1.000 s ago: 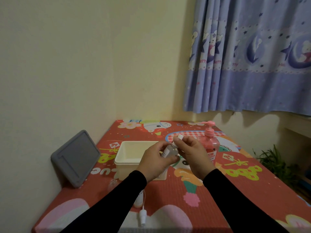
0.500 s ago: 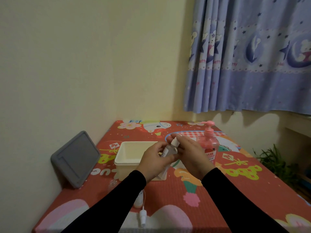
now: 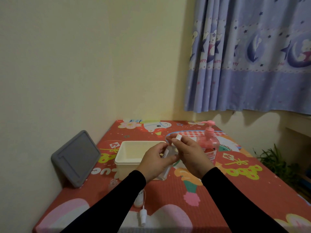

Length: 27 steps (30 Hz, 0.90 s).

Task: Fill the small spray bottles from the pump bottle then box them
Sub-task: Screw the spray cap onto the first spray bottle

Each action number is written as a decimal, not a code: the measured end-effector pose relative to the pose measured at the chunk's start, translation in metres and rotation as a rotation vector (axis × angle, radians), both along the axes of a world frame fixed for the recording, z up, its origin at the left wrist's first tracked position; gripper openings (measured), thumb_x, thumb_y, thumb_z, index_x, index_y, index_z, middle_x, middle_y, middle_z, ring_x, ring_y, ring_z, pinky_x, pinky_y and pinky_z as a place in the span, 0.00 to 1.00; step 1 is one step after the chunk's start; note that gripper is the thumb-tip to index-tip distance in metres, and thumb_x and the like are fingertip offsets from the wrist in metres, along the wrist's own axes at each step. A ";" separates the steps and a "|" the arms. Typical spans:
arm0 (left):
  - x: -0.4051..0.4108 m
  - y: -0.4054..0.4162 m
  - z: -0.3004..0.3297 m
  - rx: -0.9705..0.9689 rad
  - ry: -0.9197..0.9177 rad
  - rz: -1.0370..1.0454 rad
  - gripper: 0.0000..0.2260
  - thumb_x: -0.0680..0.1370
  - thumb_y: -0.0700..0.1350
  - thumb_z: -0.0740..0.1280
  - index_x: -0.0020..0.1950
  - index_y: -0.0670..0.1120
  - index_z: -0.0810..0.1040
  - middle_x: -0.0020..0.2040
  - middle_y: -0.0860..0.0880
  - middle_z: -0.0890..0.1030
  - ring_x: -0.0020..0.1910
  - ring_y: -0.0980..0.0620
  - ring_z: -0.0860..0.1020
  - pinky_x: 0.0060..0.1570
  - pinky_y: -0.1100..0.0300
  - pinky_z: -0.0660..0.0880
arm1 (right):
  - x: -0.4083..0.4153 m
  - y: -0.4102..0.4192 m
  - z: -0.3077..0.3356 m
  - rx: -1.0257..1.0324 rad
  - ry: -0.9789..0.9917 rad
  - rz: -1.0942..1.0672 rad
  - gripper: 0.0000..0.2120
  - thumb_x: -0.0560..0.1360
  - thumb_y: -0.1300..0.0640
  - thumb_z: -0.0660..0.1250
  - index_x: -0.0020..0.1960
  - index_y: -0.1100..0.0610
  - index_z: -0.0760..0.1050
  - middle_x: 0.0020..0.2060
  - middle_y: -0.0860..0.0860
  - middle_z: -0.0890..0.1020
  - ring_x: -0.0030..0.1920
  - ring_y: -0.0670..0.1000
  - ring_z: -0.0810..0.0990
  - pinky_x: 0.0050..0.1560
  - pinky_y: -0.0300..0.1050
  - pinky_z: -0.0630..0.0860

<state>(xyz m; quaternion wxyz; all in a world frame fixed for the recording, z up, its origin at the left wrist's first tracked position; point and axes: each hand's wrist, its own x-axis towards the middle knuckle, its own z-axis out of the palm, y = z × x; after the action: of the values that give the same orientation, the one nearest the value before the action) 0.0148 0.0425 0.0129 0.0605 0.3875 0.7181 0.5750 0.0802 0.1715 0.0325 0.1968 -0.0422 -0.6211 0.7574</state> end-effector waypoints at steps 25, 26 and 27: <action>-0.003 0.002 -0.001 -0.018 0.010 0.087 0.10 0.72 0.48 0.74 0.50 0.49 0.80 0.45 0.52 0.83 0.45 0.54 0.80 0.44 0.60 0.77 | 0.000 -0.001 -0.006 0.071 -0.060 -0.114 0.16 0.76 0.49 0.68 0.51 0.62 0.74 0.39 0.56 0.76 0.38 0.51 0.76 0.39 0.43 0.74; -0.004 0.001 0.000 -0.005 -0.007 0.080 0.10 0.72 0.47 0.74 0.51 0.49 0.80 0.46 0.52 0.83 0.45 0.55 0.81 0.43 0.63 0.77 | 0.000 0.001 -0.006 0.031 -0.049 -0.092 0.14 0.77 0.54 0.67 0.53 0.64 0.74 0.40 0.57 0.77 0.39 0.50 0.77 0.40 0.42 0.75; -0.005 0.000 0.001 0.004 -0.017 0.079 0.10 0.71 0.47 0.75 0.51 0.50 0.80 0.46 0.53 0.83 0.45 0.56 0.81 0.42 0.65 0.76 | 0.000 0.002 -0.007 0.024 -0.044 -0.092 0.13 0.77 0.57 0.67 0.56 0.66 0.74 0.41 0.57 0.78 0.38 0.50 0.78 0.39 0.40 0.76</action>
<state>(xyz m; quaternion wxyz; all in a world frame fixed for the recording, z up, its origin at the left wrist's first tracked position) 0.0102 0.0428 0.0135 0.0429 0.3541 0.7312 0.5815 0.0800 0.1739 0.0254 0.2183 -0.0851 -0.6315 0.7391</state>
